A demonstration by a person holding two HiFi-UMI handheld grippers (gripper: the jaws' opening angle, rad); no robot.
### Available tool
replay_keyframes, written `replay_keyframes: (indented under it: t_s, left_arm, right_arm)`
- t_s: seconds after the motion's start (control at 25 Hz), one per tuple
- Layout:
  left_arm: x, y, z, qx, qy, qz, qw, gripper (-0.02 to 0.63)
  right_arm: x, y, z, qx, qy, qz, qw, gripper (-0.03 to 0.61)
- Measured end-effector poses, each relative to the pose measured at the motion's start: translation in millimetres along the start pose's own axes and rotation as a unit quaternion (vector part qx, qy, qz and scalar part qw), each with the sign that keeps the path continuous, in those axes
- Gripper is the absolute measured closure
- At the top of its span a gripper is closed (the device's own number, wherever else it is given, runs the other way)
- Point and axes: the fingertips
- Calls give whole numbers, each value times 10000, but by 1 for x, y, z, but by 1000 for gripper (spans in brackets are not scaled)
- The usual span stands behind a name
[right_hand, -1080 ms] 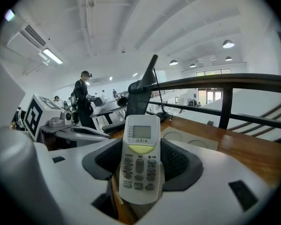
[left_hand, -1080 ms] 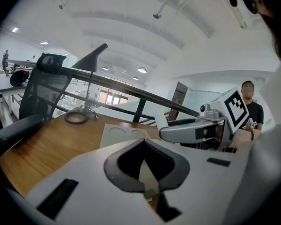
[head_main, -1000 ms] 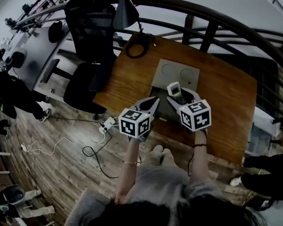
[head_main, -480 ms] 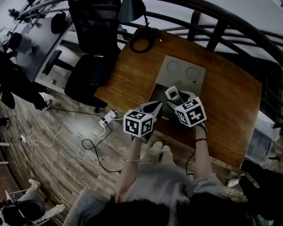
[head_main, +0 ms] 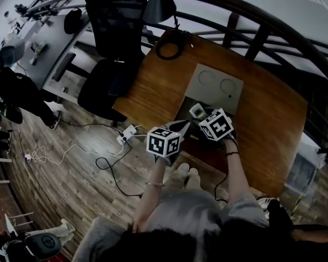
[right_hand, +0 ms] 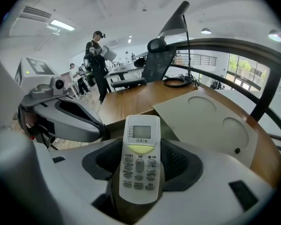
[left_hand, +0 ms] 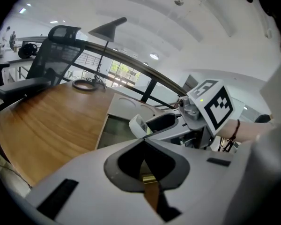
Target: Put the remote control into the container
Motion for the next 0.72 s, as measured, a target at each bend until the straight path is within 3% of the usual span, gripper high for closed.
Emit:
replay_keyframes:
  t_s: [0.48,0.72]
  left_arm:
    - [-19,4,-8,9,266,128,9996,611]
    - [-18,4,-6,42,254,160,9995,611]
  right_arm:
    - [-17,0,-26,116,734,364,9966,316]
    - [-35,0,-29,48,1339,481,9898,316]
Point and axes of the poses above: the fingertips, and each gripper's own axes: z backward along the fingers, y to its left, x out of its top, and after that the axes turned 5 degrees about x, right-handed
